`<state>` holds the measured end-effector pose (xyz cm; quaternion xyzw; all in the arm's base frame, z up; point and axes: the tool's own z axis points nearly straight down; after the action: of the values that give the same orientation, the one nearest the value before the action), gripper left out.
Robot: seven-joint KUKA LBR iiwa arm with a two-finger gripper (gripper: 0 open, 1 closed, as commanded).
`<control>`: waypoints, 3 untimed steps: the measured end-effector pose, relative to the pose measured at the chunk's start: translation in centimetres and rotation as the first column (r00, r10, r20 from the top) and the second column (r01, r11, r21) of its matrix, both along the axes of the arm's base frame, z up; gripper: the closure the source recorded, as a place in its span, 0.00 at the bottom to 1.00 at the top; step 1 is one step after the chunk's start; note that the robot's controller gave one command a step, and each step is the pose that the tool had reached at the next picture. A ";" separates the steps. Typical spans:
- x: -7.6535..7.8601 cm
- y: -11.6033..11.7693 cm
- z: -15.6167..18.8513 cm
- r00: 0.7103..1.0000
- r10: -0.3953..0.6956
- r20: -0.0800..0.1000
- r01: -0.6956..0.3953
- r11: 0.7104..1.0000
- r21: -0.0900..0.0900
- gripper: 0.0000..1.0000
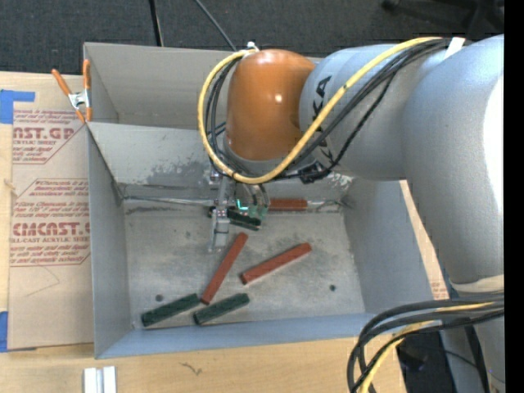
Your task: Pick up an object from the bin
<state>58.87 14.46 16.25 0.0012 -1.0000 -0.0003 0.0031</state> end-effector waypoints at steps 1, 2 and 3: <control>-4.3 -10.3 -9.5 0.965 0.261 -0.001 -0.261 0.965 0.000 0.00; -3.8 -6.7 -6.2 0.905 0.426 0.010 -0.426 0.905 0.000 0.00; -2.1 -4.4 -6.3 0.863 0.505 0.010 -0.505 0.863 0.000 0.00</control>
Offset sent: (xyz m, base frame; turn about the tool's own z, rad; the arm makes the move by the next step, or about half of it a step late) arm -0.0409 -0.1005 -0.0925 -0.2672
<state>56.72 10.09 9.98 0.2630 -0.9648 -0.0006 -0.0017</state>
